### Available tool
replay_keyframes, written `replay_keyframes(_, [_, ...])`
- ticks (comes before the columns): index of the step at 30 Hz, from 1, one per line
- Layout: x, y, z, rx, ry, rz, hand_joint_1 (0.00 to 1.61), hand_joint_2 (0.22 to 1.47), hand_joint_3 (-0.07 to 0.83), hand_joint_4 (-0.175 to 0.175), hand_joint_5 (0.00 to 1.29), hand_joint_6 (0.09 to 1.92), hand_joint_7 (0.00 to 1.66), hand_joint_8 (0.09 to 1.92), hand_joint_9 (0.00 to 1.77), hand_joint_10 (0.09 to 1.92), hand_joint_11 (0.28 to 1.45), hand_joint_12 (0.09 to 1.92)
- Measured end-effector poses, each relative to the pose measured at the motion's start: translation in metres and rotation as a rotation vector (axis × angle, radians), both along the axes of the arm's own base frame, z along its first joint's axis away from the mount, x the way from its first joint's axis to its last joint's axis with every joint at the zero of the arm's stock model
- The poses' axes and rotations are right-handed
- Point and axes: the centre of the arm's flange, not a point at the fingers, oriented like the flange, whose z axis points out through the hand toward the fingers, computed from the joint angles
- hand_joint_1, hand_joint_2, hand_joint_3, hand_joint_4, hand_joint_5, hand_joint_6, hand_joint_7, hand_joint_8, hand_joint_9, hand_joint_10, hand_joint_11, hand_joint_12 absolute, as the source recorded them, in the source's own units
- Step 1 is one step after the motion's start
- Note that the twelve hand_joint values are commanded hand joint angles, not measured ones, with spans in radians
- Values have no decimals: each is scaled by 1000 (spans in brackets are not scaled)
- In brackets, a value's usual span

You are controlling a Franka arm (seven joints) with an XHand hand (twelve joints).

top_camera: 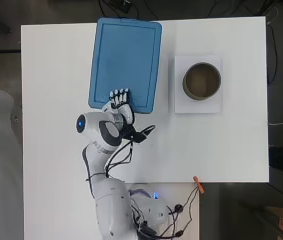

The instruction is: Teleoperate dual arm-hand system to remove items from a box

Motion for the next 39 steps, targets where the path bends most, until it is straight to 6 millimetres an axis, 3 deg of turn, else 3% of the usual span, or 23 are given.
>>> replay_keyframes(2, [14,-4,0,-39,-65,38,227,867,-9,-116,0,87,89,87,269,87,412,87])
replay_keyframes(3, [21,-4,4,-58,-93,66,449,1002,-1,-67,241,87,345,87,507,87,537,87])
replay_keyframes(4, [27,-3,6,-62,-111,78,803,1084,8,-63,509,425,528,482,677,550,654,423])
replay_keyframes(5, [30,-4,6,-48,-119,77,1057,1121,10,-84,727,631,645,821,782,950,663,807])
replay_keyframes(6, [34,-6,7,-9,-117,62,1146,1143,9,-56,823,806,749,1042,869,1155,654,1071])
replay_keyframes(7, [39,-9,8,38,-100,44,1178,1159,7,-43,849,929,816,1179,934,1258,649,1220])
replay_keyframes(9, [50,-13,13,124,-45,29,1193,1176,4,-37,844,1052,871,1292,993,1335,645,1331])
replay_keyframes(12, [66,-17,21,206,21,49,1316,1179,1,-93,761,1123,821,1275,956,1360,609,1245])
replay_keyframes(15, [77,-23,57,196,-21,47,1343,1189,1,-135,707,1157,783,1347,945,1336,591,1121])
replay_keyframes(19, [66,-28,116,162,-118,39,1346,1211,1,-172,649,1199,732,1466,919,1341,589,995])
replay_keyframes(20, [64,-25,124,148,-138,47,1345,1214,1,-174,641,1207,726,1481,914,1344,589,993])
replay_keyframes(23, [60,0,119,114,-154,81,1341,1227,2,-175,616,1239,705,1521,891,1370,582,979])
replay_keyframes(26, [58,4,119,119,-157,82,1332,1248,1,-175,591,1271,673,1582,839,1437,574,952])
replay_keyframes(28, [59,4,125,118,-127,124,1321,1252,0,-142,556,1397,689,1523,835,1400,574,919])
replay_keyframes(30, [60,10,130,111,-71,232,1319,1255,0,-149,513,1559,717,1486,820,1316,584,878])
replay_keyframes(32, [65,31,143,133,-27,446,1319,1256,1,-155,492,1704,720,1481,838,1215,598,899])
replay_keyframes(33, [66,48,154,146,-23,579,1370,1233,-1,-37,446,1775,701,1526,844,1198,598,935])
replay_keyframes(34, [66,67,166,164,-23,737,1084,1197,-6,-2,402,1376,662,1192,803,952,576,741])
replay_keyframes(35, [64,83,175,174,-21,865,699,1039,-22,-24,250,816,440,740,595,618,515,476])
replay_keyframes(36, [64,96,184,169,-7,988,414,941,-18,-49,150,434,294,411,457,366,489,273])
replay_keyframes(37, [66,99,187,160,13,1022,229,884,-11,-69,97,217,218,213,389,205,483,145])
replay_keyframes(39, [67,94,188,171,48,976,56,831,-7,-92,39,87,157,87,328,87,468,87])
